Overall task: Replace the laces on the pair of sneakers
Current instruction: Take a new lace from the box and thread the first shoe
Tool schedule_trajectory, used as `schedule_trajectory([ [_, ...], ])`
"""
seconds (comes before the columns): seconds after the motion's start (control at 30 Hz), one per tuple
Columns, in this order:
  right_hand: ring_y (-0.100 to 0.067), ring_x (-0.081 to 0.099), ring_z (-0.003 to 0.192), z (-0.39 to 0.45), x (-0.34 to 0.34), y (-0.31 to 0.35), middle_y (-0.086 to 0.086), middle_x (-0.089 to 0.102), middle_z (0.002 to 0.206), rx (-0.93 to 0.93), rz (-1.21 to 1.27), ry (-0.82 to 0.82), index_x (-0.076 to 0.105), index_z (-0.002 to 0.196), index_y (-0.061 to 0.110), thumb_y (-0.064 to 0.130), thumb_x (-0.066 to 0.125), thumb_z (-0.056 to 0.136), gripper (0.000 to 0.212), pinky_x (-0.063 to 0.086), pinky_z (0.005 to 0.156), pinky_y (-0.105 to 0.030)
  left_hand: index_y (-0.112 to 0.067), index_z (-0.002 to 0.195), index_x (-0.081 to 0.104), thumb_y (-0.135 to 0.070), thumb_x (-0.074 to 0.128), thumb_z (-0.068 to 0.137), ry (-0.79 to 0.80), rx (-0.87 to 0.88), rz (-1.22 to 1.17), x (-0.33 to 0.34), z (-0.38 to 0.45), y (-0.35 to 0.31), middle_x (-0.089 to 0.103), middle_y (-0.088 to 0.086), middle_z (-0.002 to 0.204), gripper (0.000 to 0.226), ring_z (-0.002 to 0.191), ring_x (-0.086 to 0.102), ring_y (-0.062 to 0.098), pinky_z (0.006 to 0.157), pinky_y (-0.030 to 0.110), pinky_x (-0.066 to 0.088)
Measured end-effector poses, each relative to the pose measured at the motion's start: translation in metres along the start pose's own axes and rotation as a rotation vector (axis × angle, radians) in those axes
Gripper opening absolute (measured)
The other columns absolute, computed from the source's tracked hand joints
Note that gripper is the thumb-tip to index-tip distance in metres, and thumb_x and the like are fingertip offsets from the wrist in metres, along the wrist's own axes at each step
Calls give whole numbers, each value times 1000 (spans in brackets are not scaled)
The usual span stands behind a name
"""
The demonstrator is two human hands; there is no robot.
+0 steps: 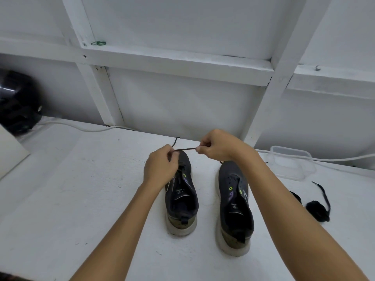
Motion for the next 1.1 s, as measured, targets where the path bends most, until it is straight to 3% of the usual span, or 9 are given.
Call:
schedule_trajectory([
  [0.13, -18, 60, 73, -4, -13, -15, 6, 64, 74, 35, -46, -52, 74, 93, 23, 37, 60, 98, 20, 52, 73, -34, -15, 83, 58, -26, 51, 95, -6, -354, -2, -6, -4, 48, 68, 4, 90, 17, 84, 61, 26, 71, 34, 49],
  [0.2, -13, 58, 70, -6, -12, -13, 10, 62, 73, 19, -19, -53, 72, 88, 25, 36, 62, 98, 18, 48, 68, -30, -18, 104, 63, -23, 57, 94, 20, -234, 22, -6, -4, 48, 67, -1, 111, 13, 102, 59, 23, 84, 34, 48],
  [0.33, -8, 57, 70, -5, -1, 10, 12, 62, 72, -56, 56, -34, 74, 91, 27, 35, 63, 98, 14, 42, 63, -27, -33, 142, 52, -26, 66, 94, 150, 195, -169, -7, -5, -7, 56, -24, 129, 50, 122, 43, -2, 100, 14, 33],
  [0.43, -12, 54, 67, -3, 1, 27, 9, 60, 71, -103, 28, -38, 76, 97, 22, 35, 61, 99, 19, 40, 59, -27, -36, 121, 68, -29, 67, 96, 207, 280, -231, -10, 0, -30, 66, -28, 108, 27, 106, 52, -14, 88, 1, 34],
  [0.53, -13, 56, 71, -3, -3, 24, 9, 62, 74, -76, 53, -33, 72, 90, 26, 38, 62, 98, 17, 43, 64, -28, -31, 94, 71, -27, 65, 96, 129, 281, -171, -21, 6, -23, 69, -19, 92, 8, 97, 57, -3, 79, 12, 39],
  [0.73, -10, 56, 69, -6, -2, 25, 6, 64, 75, -94, 89, -6, 73, 89, 25, 34, 62, 99, 18, 44, 61, -25, -36, 129, 64, -32, 67, 95, 145, 369, -146, -19, 5, -28, 67, -19, 108, 34, 104, 56, 5, 90, 13, 40],
  [0.87, -12, 59, 72, -6, 0, 28, 5, 66, 78, -87, 78, 5, 75, 93, 21, 36, 62, 99, 20, 46, 63, -27, -29, 100, 71, -38, 61, 94, 75, 424, -55, -17, 5, -32, 68, -19, 94, 15, 93, 58, 11, 86, 38, 49],
  [0.97, -17, 65, 81, -8, -1, 18, -2, 71, 88, -54, 133, 5, 75, 94, 24, 35, 58, 101, 22, 53, 70, -30, -24, 93, 70, -35, 59, 94, -52, 296, -68, -28, 13, -12, 68, -14, 85, 15, 85, 61, 14, 80, 40, 51],
  [1.1, -16, 63, 79, -8, 2, -1, 1, 69, 90, -2, 131, -12, 73, 94, 28, 32, 55, 102, 21, 46, 66, -27, -19, 97, 69, -29, 59, 98, -225, -156, -7, -52, 21, 40, 64, -2, 82, 14, 83, 62, 24, 69, 32, 44],
])
Point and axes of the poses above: each hand's wrist, its own z-axis towards the middle knuckle, its own x-axis out of the palm, y = z × x, the point moved 6 cm from there along z, towards the middle knuckle
